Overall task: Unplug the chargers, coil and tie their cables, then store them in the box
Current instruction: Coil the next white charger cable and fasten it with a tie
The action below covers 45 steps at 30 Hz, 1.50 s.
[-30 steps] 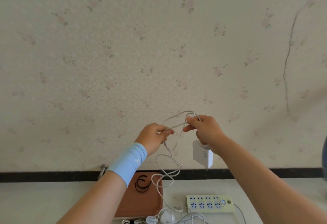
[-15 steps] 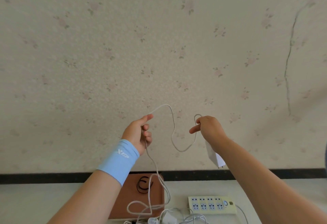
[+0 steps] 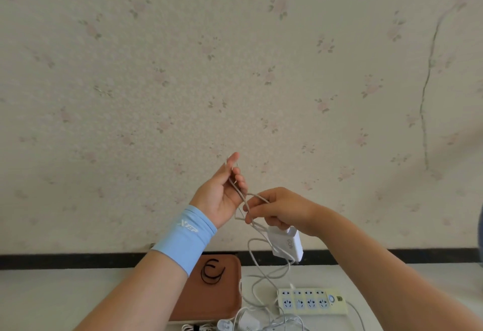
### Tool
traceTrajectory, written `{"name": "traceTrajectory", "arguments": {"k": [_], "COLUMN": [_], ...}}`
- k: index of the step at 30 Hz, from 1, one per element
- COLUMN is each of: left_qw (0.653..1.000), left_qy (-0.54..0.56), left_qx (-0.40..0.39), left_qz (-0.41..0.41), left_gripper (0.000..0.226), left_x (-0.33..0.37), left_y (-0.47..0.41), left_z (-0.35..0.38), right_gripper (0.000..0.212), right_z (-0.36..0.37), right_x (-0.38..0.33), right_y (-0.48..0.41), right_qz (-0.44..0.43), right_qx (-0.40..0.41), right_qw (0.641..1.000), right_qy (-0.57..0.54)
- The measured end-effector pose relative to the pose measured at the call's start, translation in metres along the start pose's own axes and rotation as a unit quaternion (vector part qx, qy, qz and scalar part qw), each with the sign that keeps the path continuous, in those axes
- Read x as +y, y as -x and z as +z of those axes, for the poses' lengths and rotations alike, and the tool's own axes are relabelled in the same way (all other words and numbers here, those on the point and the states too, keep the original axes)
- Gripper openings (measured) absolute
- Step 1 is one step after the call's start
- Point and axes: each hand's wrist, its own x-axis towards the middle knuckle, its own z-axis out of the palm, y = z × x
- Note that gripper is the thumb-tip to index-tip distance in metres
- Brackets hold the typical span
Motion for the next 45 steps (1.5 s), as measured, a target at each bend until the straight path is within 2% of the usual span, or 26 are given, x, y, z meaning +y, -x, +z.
{"name": "traceTrajectory", "arguments": {"k": [3,6,8,10,13,15,18,22,24,26,29,32,33,35,36,39,40,41,43,44,45], "left_qw": [0.999,0.992,0.989,0.987,0.96,0.951,0.923,0.918,0.878,0.845,0.823,0.751,0.742,0.747,0.766,0.892,0.913,0.914,0.879,0.845,0.796], "left_qy": [-0.022,0.028,0.016,-0.061,-0.234,-0.278,-0.356,-0.343,-0.441,-0.513,-0.563,-0.659,-0.668,-0.663,-0.639,-0.424,-0.359,-0.33,-0.372,-0.431,-0.512], "left_qx": [0.031,0.066,0.076,0.086,0.106,0.101,0.125,0.2,0.178,0.12,0.045,-0.032,-0.048,-0.046,-0.023,0.096,0.137,0.183,0.262,0.29,0.309], "left_qz": [0.035,0.104,0.123,0.118,0.116,0.09,0.071,0.01,-0.057,-0.088,-0.057,-0.021,-0.017,0.031,0.069,0.126,0.137,0.147,0.144,0.127,0.095], "left_gripper": [0.029,0.021,0.013,0.01,0.032,0.043,0.03,0.017,0.016,0.018,0.02,0.01,0.007,0.009,0.013,0.019,0.017,0.014,0.017,0.024,0.031], "left_x": [0.004,0.018,0.027,0.027,0.016,0.008,-0.001,-0.005,-0.007,-0.012,-0.015,-0.013,-0.013,-0.013,-0.013,-0.006,-0.001,0.006,0.021,0.028,0.034], "left_y": [-0.001,-0.003,-0.002,0.001,-0.001,0.001,0.003,0.004,0.006,0.009,0.01,0.011,0.012,0.011,0.009,0.002,-0.001,-0.003,-0.007,-0.008,-0.008], "left_z": [-0.001,-0.002,-0.003,-0.005,-0.01,-0.01,-0.011,-0.012,-0.013,-0.012,-0.011,-0.014,-0.015,-0.016,-0.016,-0.012,-0.012,-0.015,-0.025,-0.033,-0.041], "right_gripper": [0.013,0.016,0.014,0.013,0.016,0.016,0.014,0.015,0.019,0.021,0.024,0.025,0.023,0.025,0.027,0.024,0.022,0.021,0.02,0.022,0.026], "right_z": [-0.003,-0.003,-0.001,-0.003,-0.008,-0.01,-0.01,-0.014,-0.014,-0.014,-0.018,-0.02,-0.02,-0.021,-0.022,-0.027,-0.03,-0.032,-0.037,-0.039,-0.039], "right_x": [0.003,0.011,0.013,0.012,0.011,0.008,0.001,0.002,0.003,0.005,0.01,0.01,0.01,0.009,0.01,0.016,0.019,0.021,0.023,0.023,0.021], "right_y": [-0.002,0.0,0.0,-0.002,-0.001,0.003,0.006,0.004,0.004,0.002,-0.002,-0.003,-0.004,-0.006,-0.006,-0.009,-0.009,-0.01,-0.009,-0.008,-0.007], "right_qz": [0.025,0.053,0.04,0.031,0.047,0.048,0.033,0.026,0.032,0.033,0.047,0.054,0.055,0.062,0.068,0.091,0.099,0.106,0.116,0.116,0.115], "right_qx": [-0.016,-0.047,-0.015,0.047,0.09,0.092,0.109,0.15,0.165,0.177,0.191,0.194,0.202,0.231,0.248,0.299,0.31,0.319,0.333,0.331,0.323], "right_qw": [0.994,0.98,0.987,0.987,0.992,0.995,0.993,0.984,0.98,0.976,0.971,0.964,0.958,0.948,0.946,0.933,0.929,0.926,0.924,0.924,0.924], "right_qy": [0.102,0.185,0.157,0.149,0.073,0.013,-0.041,-0.094,-0.11,-0.125,-0.138,-0.176,-0.195,-0.208,-0.199,-0.176,-0.175,-0.17,-0.148,-0.15,-0.171]}}
